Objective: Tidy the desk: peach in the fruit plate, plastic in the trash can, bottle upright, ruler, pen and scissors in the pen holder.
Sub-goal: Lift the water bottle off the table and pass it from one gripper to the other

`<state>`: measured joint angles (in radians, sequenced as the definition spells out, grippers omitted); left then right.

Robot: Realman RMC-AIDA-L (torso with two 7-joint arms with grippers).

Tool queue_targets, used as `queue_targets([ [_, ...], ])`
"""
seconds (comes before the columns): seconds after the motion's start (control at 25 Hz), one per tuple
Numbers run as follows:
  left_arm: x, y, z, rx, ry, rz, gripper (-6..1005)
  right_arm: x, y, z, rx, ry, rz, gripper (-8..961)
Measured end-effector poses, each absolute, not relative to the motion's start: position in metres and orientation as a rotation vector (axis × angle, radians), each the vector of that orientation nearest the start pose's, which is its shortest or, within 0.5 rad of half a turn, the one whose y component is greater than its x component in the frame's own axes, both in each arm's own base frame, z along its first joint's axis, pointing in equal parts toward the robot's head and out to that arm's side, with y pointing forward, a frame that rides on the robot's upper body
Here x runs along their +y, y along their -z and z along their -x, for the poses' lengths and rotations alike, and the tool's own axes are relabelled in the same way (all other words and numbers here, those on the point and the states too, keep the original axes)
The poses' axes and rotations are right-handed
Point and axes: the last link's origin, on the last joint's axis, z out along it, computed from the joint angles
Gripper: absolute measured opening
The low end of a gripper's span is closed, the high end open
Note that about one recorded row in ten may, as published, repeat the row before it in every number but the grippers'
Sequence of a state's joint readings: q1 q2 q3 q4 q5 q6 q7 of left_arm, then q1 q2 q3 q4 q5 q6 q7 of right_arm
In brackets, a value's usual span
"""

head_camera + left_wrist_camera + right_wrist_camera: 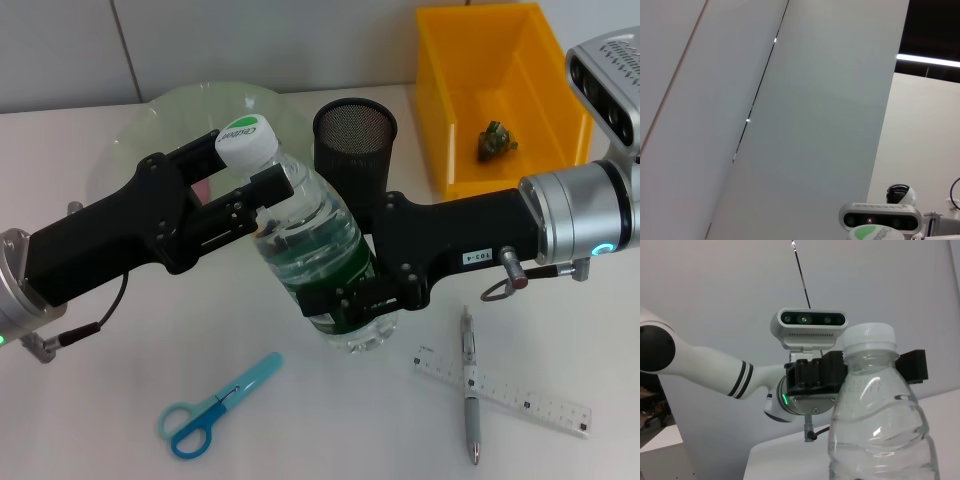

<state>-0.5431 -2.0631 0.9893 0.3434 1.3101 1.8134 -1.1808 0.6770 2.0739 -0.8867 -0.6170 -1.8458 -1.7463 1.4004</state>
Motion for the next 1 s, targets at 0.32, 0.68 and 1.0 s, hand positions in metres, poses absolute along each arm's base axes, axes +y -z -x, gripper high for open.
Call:
queue_targets([
  [0.32, 0.3015, 0.0074, 0.2053, -0.474, 1.562, 2.57, 645, 0.3305, 0.0174, -0.1815, 0.352, -0.933, 3.051, 766],
  [0.68, 0.3018, 0.0071, 0.2052, -0.484, 1.564, 2.57, 631, 0.3299, 0.0168, -0.1823, 0.352, -0.933, 3.053, 766],
  [1.0, 0.3015, 0.0077, 0.2052, -0.49, 1.565, 2.571, 603, 0.328, 0.0164, -0.1824, 0.349, -0.941, 3.062, 765],
])
